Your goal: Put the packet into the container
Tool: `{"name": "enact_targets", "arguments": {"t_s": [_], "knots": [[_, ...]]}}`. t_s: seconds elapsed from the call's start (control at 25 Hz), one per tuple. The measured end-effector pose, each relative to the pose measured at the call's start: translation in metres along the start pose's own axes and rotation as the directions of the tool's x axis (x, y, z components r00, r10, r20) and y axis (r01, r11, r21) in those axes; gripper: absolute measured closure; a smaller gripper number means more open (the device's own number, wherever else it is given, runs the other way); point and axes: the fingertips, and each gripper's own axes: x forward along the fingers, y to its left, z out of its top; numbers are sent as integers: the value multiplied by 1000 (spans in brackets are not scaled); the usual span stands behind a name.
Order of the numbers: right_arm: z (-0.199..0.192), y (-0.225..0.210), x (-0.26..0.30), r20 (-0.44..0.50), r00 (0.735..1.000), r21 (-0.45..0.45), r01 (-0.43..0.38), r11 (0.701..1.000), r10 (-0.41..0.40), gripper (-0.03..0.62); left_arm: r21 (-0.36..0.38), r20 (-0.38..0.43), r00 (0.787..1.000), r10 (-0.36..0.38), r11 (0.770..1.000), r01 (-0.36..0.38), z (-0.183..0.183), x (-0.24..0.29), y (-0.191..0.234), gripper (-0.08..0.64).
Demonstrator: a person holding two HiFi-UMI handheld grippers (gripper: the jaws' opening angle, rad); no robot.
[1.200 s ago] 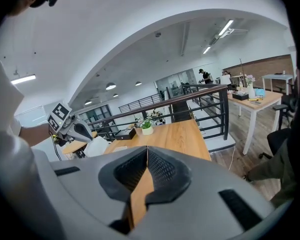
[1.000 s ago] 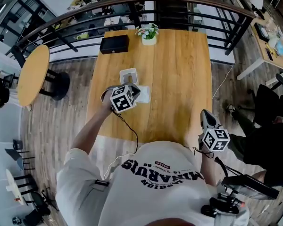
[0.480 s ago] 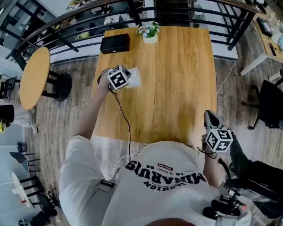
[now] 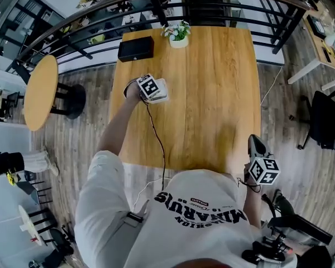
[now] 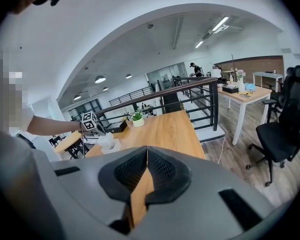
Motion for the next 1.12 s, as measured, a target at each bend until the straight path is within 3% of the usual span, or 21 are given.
{"name": "enact_targets", "arguments": {"t_s": [0.12,0.36,0.56,0.76,1.0,1.12], "knots": [[-1,-4,1,-6,1000,7,13,1000,-13,581,-61,-12,997,-70,996,69,-8,30,-3,557],[-1,-7,4,-13,999,11,43,999,-43,581,-73,-60,998,-36,997,31,-20,72,11,557],[1,-4,9,-17,998,9,53,999,-53,581,-124,-86,995,-47,992,37,-37,102,16,557],[2,-6,9,-26,998,8,65,998,-65,581,-174,-31,998,-63,983,57,-32,118,18,557],[-1,2,15,-28,998,5,48,999,-48,581,-173,-14,999,-39,984,36,-33,119,19,555],[1,6,17,-30,999,-5,37,999,-38,581,-250,74,997,2,968,17,-32,118,20,549]]}}
